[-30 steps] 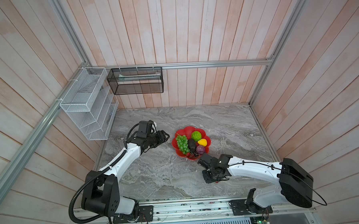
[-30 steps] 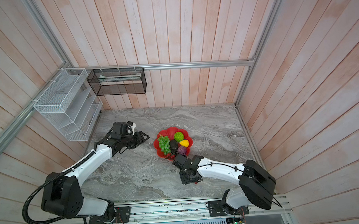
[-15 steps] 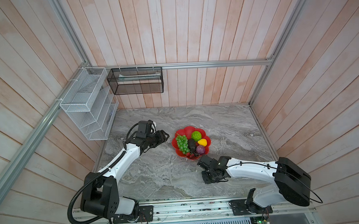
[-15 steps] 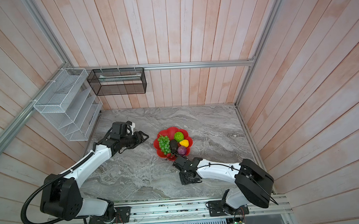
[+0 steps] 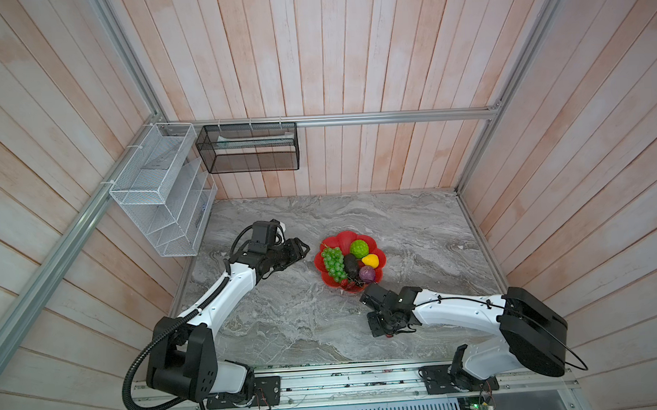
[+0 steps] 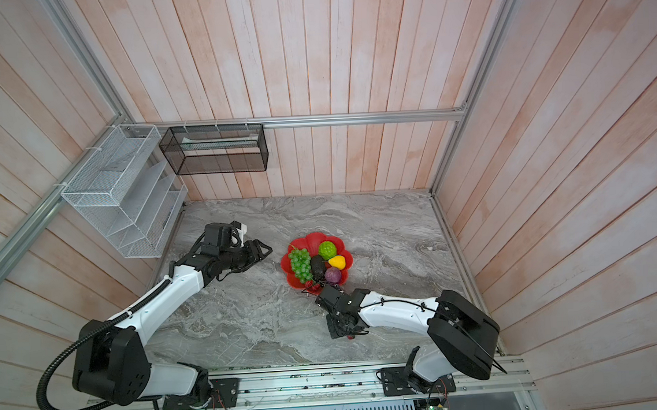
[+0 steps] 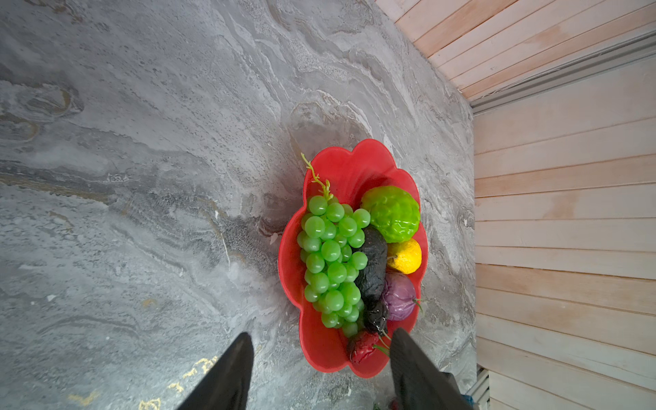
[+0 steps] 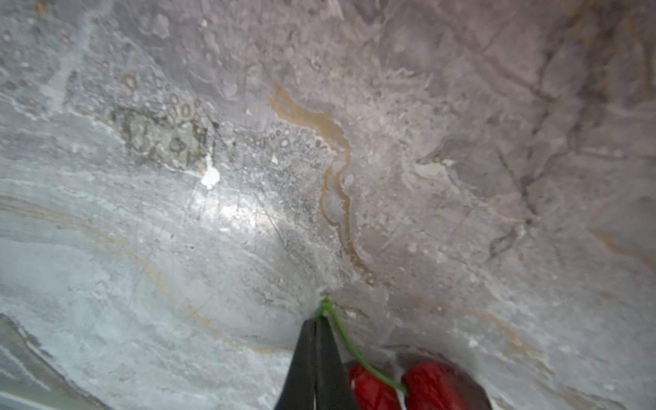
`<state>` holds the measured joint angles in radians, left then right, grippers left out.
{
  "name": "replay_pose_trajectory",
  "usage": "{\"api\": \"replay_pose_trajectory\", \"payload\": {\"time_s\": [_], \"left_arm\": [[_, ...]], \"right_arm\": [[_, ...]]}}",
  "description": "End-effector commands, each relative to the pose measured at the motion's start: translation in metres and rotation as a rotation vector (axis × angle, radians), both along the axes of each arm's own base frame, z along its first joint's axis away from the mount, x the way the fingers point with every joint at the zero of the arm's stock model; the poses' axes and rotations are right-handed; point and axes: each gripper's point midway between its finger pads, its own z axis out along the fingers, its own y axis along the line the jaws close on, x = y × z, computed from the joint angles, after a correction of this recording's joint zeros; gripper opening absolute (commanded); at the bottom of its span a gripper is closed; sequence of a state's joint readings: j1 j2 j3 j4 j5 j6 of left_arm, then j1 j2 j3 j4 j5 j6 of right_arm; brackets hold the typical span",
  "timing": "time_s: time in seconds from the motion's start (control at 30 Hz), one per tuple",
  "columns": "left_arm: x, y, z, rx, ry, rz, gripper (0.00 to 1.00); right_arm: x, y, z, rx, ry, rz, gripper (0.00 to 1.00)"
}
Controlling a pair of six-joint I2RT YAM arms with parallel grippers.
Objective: Place and organize the fake fruits in the fruit bowl
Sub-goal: 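Lower the right gripper and close it on the red cherries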
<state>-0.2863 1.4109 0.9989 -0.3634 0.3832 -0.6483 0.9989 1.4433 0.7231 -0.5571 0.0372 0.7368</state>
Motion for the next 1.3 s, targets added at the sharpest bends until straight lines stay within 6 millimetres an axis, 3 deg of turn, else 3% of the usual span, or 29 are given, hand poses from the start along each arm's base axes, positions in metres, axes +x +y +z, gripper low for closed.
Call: {"api": "replay_pose_trajectory", "payload": {"time_s": [0.0,0.3,0.43,0.5,0.63,0.87,1.27], "left_arm": [[0.001,0.005,0.006,0.007,-0.016,0.018,0.64],[-0.001,0.006,0.006,0.006,-0.016,0.021,0.64],[-0.001,0.006,0.007,0.006,-0.016,0.021,0.64],[-0.002,0.005,0.007,0.003,-0.014,0.017,0.64],[-0.003,0.005,0.008,0.004,-0.015,0.018,0.64],[-0.002,0.005,0.008,0.005,-0.011,0.015,0.64],[0.002,0.002,0.012,0.002,-0.013,0.004,0.64]], "right_arm": [[0.008,0.004,0.02,0.009,-0.05,0.017,0.0],[0.03,0.013,0.062,0.033,-0.141,0.023,0.0],[0.025,0.005,0.047,-0.008,-0.11,0.05,0.34],[0.022,0.001,0.038,-0.035,-0.093,0.065,0.45],[0.018,-0.005,0.027,-0.055,-0.082,0.08,0.54],[0.016,-0.018,0.01,-0.113,-0.046,0.123,0.58],[0.003,-0.011,-0.009,-0.083,0.034,0.157,0.57]]}}
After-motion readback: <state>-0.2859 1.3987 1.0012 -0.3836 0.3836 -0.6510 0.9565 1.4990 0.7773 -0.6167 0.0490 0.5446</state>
